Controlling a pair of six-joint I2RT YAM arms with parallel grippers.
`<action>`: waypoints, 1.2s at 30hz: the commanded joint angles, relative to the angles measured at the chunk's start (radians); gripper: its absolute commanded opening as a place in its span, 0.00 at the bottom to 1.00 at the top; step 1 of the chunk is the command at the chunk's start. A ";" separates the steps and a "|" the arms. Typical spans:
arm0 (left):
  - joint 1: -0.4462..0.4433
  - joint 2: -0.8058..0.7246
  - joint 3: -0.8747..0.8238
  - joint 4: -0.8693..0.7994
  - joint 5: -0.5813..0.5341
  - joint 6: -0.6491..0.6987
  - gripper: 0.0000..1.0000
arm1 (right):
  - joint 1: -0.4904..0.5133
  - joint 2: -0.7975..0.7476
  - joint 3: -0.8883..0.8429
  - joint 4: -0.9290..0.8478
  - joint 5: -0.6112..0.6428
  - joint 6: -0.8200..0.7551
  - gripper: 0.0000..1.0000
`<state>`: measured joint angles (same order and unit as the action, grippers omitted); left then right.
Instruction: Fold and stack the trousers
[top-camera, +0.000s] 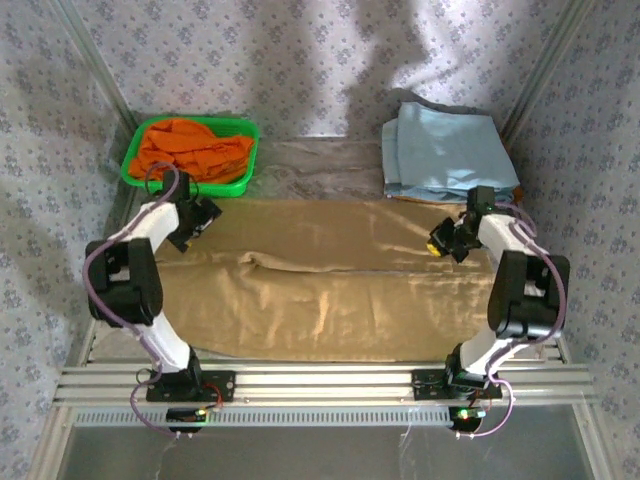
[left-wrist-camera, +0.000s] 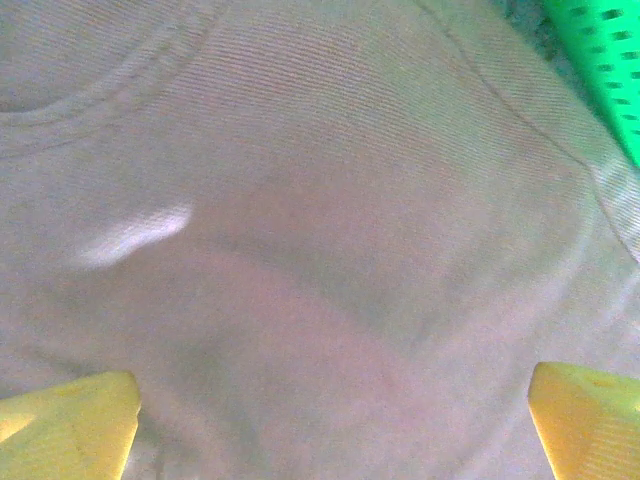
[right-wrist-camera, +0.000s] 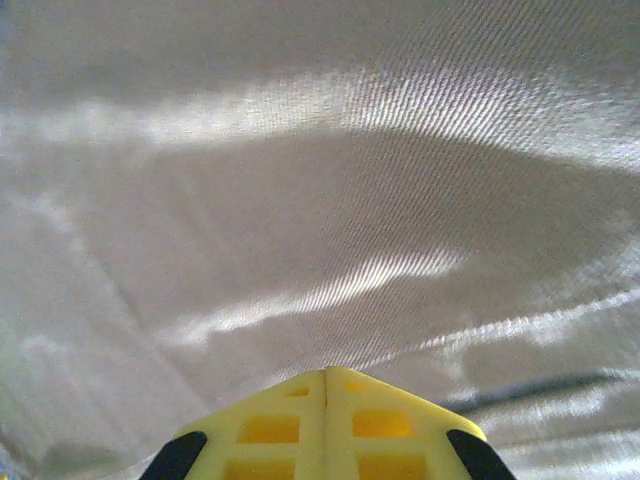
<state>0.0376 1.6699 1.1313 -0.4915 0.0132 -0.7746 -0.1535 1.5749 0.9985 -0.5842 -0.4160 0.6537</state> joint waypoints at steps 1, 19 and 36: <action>0.001 -0.128 -0.077 -0.092 -0.030 0.004 1.00 | -0.008 -0.067 -0.057 -0.055 0.004 -0.017 0.05; 0.023 -0.403 -0.487 -0.133 -0.163 -0.138 0.99 | 0.124 -0.199 -0.370 0.007 0.026 -0.065 0.06; 0.105 -0.214 -0.418 -0.055 -0.135 -0.117 0.98 | -0.015 -0.010 -0.253 0.058 0.025 -0.088 0.04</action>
<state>0.1337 1.4281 0.7094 -0.6014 -0.1440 -0.8917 -0.1532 1.5486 0.7345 -0.5537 -0.4870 0.5819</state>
